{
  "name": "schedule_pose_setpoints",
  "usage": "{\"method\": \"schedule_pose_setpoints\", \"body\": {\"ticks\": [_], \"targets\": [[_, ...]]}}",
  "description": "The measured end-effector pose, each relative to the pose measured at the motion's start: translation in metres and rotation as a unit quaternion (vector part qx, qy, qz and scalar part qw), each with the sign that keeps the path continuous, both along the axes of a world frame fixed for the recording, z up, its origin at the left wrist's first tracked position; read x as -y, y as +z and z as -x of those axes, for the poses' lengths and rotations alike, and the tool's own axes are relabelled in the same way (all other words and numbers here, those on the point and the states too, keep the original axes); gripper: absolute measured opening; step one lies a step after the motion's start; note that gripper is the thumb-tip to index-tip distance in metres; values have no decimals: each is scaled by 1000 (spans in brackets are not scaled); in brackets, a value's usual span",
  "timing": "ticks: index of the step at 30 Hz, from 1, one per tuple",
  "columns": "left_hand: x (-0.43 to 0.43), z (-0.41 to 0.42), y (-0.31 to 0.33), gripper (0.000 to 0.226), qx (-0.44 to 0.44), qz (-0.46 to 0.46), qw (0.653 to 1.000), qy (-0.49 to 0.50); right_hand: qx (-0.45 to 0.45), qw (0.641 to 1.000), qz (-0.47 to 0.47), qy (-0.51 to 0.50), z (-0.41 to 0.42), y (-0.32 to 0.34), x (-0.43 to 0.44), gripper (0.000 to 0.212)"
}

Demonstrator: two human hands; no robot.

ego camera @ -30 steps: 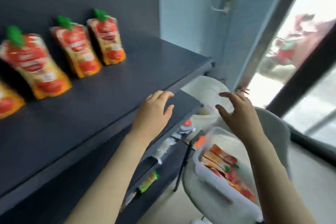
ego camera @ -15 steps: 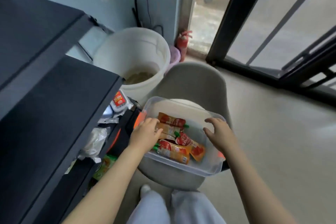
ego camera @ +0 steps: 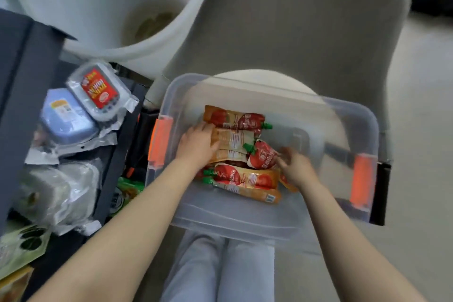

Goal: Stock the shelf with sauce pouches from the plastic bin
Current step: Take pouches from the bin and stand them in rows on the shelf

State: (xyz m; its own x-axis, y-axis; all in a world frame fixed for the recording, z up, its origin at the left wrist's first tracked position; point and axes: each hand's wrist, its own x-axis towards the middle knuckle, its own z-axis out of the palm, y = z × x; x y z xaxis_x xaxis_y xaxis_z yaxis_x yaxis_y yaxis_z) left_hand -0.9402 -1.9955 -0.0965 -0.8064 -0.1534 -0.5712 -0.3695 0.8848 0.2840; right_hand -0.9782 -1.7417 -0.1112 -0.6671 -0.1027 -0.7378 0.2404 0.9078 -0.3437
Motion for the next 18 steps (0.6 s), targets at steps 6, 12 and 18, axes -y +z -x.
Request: {"method": "schedule_pose_setpoints", "body": {"ticks": [6, 12, 18], "targets": [[-3, -8, -10, 55, -26, 72, 996, -41, -18, 998, -39, 55, -13, -14, -6, 43], [-5, -5, -1, 64, 89, 37, 995, -34, -24, 997, -60, 49, -15, 1, -15, 42], [-9, -26, 21, 50, 75, 9, 996, 47, -104, 981, 94, -135, -20, 30, -20, 25]]}}
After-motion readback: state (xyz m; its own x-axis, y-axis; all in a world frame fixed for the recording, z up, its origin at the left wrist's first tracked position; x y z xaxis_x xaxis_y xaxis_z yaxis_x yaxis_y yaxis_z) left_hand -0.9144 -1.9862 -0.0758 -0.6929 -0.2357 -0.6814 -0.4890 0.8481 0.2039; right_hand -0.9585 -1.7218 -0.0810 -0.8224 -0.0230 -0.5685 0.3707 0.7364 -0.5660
